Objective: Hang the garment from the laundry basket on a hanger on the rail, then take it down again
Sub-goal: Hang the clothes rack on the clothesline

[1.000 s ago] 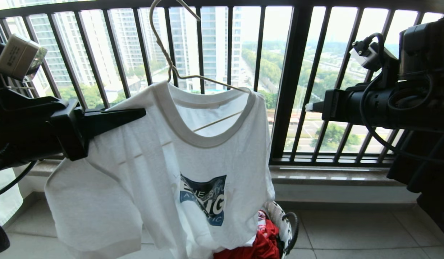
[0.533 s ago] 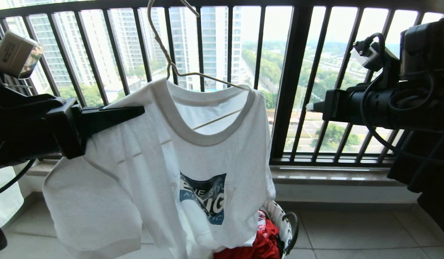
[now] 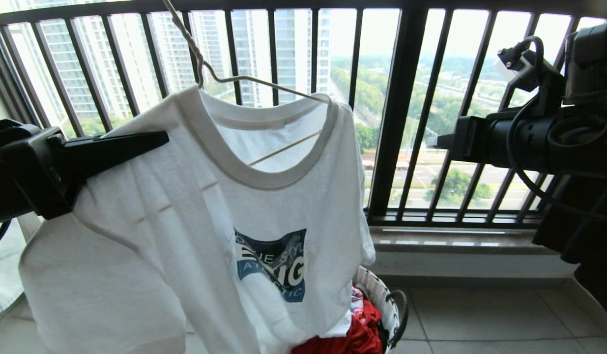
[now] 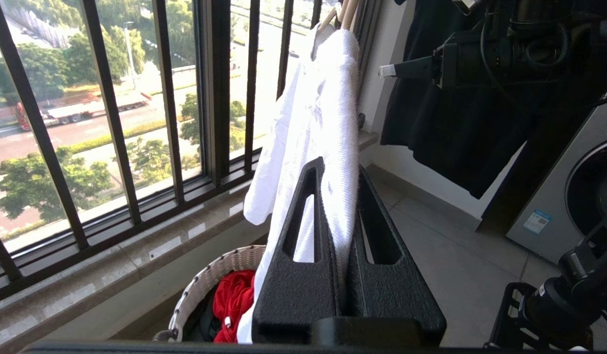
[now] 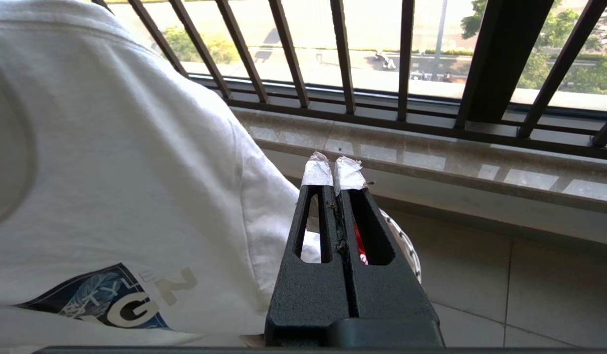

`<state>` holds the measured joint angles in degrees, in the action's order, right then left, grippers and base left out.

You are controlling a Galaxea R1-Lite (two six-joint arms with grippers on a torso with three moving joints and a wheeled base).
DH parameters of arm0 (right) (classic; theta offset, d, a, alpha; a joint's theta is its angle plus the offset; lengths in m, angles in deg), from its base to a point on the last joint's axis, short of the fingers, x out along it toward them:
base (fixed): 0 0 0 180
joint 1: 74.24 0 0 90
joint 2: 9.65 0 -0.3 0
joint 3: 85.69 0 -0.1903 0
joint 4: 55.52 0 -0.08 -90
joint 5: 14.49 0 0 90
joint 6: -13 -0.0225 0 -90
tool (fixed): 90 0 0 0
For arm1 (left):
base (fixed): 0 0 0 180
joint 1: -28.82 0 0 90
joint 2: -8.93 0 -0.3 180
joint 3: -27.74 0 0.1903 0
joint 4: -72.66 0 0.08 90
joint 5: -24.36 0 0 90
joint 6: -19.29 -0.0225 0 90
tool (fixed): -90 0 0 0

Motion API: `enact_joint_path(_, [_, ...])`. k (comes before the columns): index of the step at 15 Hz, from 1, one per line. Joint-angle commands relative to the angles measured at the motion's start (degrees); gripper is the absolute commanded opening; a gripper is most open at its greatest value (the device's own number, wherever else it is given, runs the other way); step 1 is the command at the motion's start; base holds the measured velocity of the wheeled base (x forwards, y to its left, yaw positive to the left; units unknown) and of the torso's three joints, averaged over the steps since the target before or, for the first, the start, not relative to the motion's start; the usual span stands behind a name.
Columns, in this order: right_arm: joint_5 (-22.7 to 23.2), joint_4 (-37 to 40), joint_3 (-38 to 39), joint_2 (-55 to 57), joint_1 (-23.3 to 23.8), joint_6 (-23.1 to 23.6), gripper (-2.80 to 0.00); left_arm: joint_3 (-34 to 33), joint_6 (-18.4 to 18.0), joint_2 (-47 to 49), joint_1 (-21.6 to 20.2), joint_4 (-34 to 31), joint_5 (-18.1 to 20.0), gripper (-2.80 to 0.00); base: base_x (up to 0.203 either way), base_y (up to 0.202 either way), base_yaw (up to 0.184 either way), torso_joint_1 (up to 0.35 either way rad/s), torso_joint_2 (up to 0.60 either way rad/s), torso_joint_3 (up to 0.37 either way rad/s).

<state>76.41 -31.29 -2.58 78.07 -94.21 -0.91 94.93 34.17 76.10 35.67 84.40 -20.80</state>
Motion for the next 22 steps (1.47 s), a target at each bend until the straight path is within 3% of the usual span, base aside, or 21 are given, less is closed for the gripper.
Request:
enact_joint_path(1, [0.1, 0.0, 0.4, -0.7, -0.1, -0.1, -2.80, -0.3, 0.1, -0.8, -0.1, 0.2, -0.4, -2.80, 0.000, 0.000, 0.000, 0.000, 0.00, 0.000])
enact_joint_path(12, [0.2, 0.0, 0.8, -1.3, -0.1, 0.8, -2.80, -4.3, 0.5, -6.6, -1.3, 0.1, -6.4, -2.80, 0.000, 0.000, 0.000, 0.000, 0.00, 0.000])
enact_joint_path(22, [0.2, 0.0, 1.2, -1.6, -0.1, 1.2, -2.80, -4.2, 0.5, -6.4, -1.6, 0.1, -6.4, -2.80, 0.000, 0.000, 0.000, 0.000, 0.00, 0.000])
